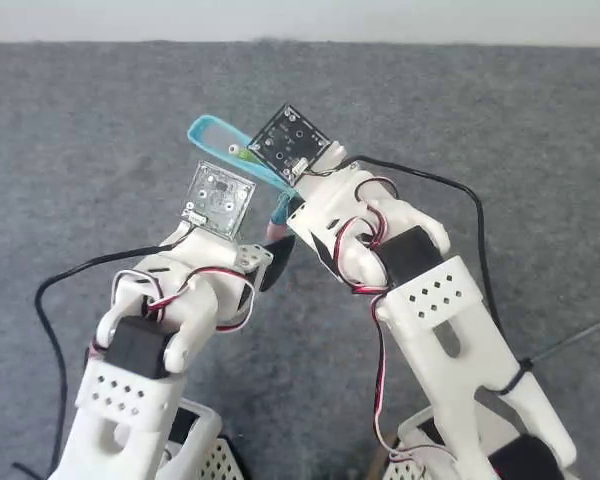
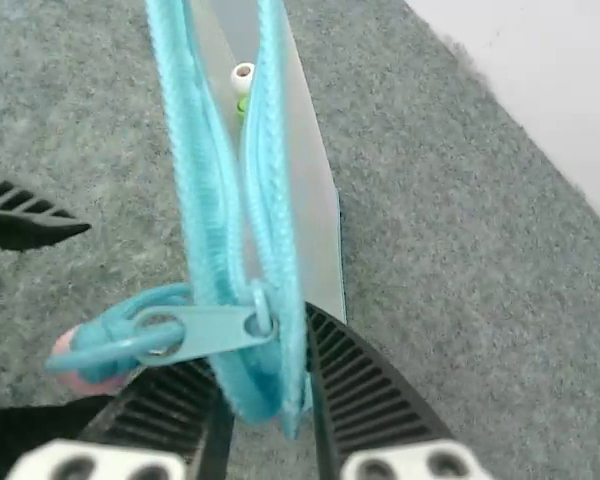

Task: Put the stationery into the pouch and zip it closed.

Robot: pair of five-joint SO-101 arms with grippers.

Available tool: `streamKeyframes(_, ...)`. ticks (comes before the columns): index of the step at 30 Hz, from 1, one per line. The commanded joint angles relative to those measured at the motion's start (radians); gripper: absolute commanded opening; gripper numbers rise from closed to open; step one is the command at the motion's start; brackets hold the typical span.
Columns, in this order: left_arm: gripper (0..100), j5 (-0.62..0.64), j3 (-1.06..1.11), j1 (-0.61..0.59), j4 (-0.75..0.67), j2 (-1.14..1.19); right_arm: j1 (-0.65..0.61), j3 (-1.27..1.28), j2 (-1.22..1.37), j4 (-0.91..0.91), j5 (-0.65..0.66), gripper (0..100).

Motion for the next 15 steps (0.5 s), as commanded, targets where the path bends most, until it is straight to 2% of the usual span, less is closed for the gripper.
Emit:
streamKeyframes(1,23,0.043,0.016,0.009,-0.091,-0.011,0.012,-0.040,0.008,0.001,-0.008,0.7)
streamKeyframes(11,2,0.043,0.016,0.002,-0.098,-0.020,0.015,0.057,0.010,-0.033,-0.005,0.7)
streamKeyframes(15,1,0.037,-0.018,-0.006,-0.060,-0.020,0.015,0.132,0.010,-0.094,-0.003,0.7)
